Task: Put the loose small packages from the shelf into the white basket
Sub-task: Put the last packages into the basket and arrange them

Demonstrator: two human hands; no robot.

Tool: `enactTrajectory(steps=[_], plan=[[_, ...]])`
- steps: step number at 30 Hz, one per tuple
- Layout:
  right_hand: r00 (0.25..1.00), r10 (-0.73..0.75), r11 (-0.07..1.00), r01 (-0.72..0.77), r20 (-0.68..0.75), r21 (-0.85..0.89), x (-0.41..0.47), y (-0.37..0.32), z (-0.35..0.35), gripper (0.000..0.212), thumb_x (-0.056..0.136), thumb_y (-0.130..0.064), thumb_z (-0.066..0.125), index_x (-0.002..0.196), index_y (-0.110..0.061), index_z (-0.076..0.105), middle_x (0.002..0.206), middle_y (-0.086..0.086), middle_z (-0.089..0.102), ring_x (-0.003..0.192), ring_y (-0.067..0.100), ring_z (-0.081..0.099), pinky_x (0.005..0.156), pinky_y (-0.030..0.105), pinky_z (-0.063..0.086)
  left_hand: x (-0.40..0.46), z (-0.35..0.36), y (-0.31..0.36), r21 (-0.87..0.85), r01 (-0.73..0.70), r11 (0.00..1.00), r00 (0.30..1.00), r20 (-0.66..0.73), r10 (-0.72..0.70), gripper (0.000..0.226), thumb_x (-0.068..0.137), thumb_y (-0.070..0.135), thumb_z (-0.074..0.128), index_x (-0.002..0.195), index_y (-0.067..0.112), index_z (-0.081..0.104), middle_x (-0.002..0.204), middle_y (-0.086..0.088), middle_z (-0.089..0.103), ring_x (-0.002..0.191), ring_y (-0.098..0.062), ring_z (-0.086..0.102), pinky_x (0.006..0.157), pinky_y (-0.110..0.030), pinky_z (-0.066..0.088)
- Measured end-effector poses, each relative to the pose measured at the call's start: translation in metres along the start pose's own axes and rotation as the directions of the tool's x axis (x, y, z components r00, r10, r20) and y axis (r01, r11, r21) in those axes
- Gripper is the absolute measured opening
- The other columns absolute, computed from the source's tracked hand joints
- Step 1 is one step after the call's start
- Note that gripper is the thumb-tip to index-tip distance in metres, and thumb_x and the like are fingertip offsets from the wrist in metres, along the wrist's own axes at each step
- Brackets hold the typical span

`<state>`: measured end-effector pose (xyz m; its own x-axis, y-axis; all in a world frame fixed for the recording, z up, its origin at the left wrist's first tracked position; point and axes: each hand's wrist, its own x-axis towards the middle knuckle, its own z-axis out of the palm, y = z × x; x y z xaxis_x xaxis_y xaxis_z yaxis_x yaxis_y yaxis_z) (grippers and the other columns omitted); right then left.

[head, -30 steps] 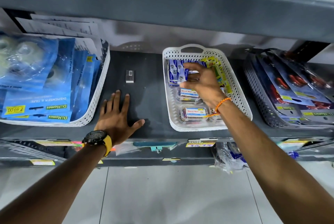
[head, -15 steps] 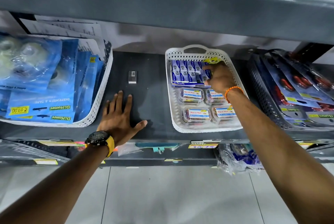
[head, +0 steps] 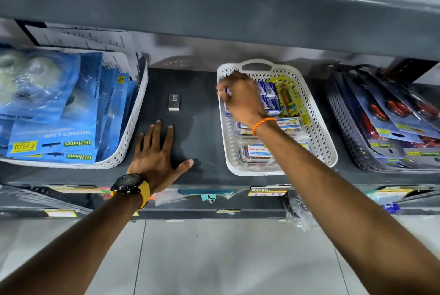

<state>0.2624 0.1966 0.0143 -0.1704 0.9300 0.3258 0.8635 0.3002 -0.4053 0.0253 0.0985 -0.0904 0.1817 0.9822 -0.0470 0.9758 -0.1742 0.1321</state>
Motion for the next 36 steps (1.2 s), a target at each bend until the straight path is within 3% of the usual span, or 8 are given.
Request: enactTrajectory(steps=[6, 12, 16, 20, 24, 26, 30, 36], plan=[[0.935, -0.119, 0.956, 0.2, 0.335, -0.217, 0.035, -0.059, 0.055, 0.028, 0.086, -0.02, 0.072, 0.112, -0.012, 0.07, 0.117, 0.014, 0.068, 0.11, 0.036, 0.065, 0.087, 0.038, 0.053, 0.0, -0.001, 0.002, 0.01, 0.008, 1.0, 1.0, 0.003, -0.008, 0.111, 0.077, 0.088, 0.02, 0.162, 0.018, 0.002, 0.17, -0.015, -0.006, 0.157, -0.03, -0.004, 0.126, -0.049, 0.0], [0.859, -0.132, 0.958, 0.239, 0.495, -0.159, 0.043, -0.074, 0.089, 0.043, 0.083, -0.009, 0.074, 0.125, -0.009, 0.064, 0.126, 0.015, 0.064, 0.118, 0.037, 0.061, 0.097, 0.041, 0.052, 0.0, -0.003, 0.001, 0.003, -0.006, 1.0, 1.0, 0.005, 0.006, 0.112, 0.078, 0.088, 0.02, 0.162, 0.016, 0.004, 0.17, -0.016, -0.005, 0.157, -0.031, -0.004, 0.126, -0.049, -0.001], [0.891, -0.125, 0.952, 0.231, 0.436, -0.2, 0.037, -0.072, 0.087, 0.032, 0.09, -0.002, 0.061, 0.12, -0.008, 0.066, 0.125, 0.015, 0.063, 0.114, 0.039, 0.062, 0.091, 0.041, 0.054, 0.001, -0.002, 0.001, 0.015, 0.006, 1.0, 1.0, 0.012, -0.007, 0.112, 0.078, 0.088, 0.019, 0.162, 0.017, 0.001, 0.17, -0.015, -0.007, 0.157, -0.03, -0.005, 0.127, -0.048, 0.0], [0.89, -0.104, 0.968, 0.192, 0.444, -0.158, 0.034, -0.068, 0.081, 0.039, 0.083, -0.017, 0.074, 0.122, -0.014, 0.066, 0.125, 0.013, 0.061, 0.114, 0.037, 0.061, 0.092, 0.039, 0.052, 0.0, -0.001, 0.0, 0.019, 0.006, 1.0, 1.0, 0.015, -0.006, 0.112, 0.078, 0.089, 0.018, 0.162, 0.018, -0.001, 0.17, -0.014, -0.009, 0.157, -0.029, -0.007, 0.126, -0.048, -0.001], [0.955, 0.02, 0.994, -0.052, 0.296, 0.1, 0.031, -0.051, 0.066, 0.059, 0.068, -0.031, 0.079, 0.124, -0.023, 0.064, 0.119, 0.007, 0.064, 0.106, 0.027, 0.064, 0.088, 0.027, 0.047, 0.001, -0.002, 0.0, -0.001, 0.014, 1.0, 1.0, 0.024, -0.014, 0.113, 0.076, 0.089, 0.019, 0.162, 0.018, -0.001, 0.17, -0.013, -0.01, 0.157, -0.028, -0.008, 0.127, -0.048, -0.002], [0.977, 0.084, 0.925, -0.15, 0.195, 0.35, 0.025, -0.034, 0.054, 0.066, 0.057, -0.031, 0.077, 0.12, -0.02, 0.062, 0.118, 0.008, 0.062, 0.101, 0.023, 0.064, 0.088, 0.025, 0.049, 0.001, -0.001, 0.001, -0.007, 0.014, 1.0, 1.0, 0.021, -0.014, 0.113, 0.075, 0.089, 0.018, 0.162, 0.018, 0.001, 0.17, -0.013, -0.009, 0.157, -0.029, -0.007, 0.127, -0.048, -0.001], [0.981, 0.173, 0.703, -0.182, 0.083, 0.688, -0.005, 0.019, 0.016, 0.066, 0.051, -0.006, 0.073, 0.112, -0.021, 0.052, 0.122, 0.018, 0.054, 0.099, 0.022, 0.063, 0.079, 0.028, 0.057, 0.001, 0.001, -0.001, 0.012, 0.012, 1.0, 1.0, 0.023, -0.012, 0.114, 0.075, 0.09, 0.013, 0.162, 0.018, 0.0, 0.171, -0.012, -0.009, 0.157, -0.03, -0.006, 0.126, -0.048, -0.001], [0.934, 0.302, 0.741, -0.357, 0.191, 0.569, -0.045, 0.092, -0.037, 0.07, 0.067, 0.022, 0.072, 0.118, -0.025, 0.061, 0.133, 0.008, 0.056, 0.112, 0.021, 0.067, 0.084, 0.018, 0.057, 0.002, 0.002, -0.003, 0.035, -0.002, 0.999, 1.0, 0.031, 0.001, 0.119, 0.073, 0.094, -0.001, 0.162, 0.015, 0.004, 0.17, -0.016, -0.003, 0.157, -0.034, 0.0, 0.126, -0.051, 0.003]])
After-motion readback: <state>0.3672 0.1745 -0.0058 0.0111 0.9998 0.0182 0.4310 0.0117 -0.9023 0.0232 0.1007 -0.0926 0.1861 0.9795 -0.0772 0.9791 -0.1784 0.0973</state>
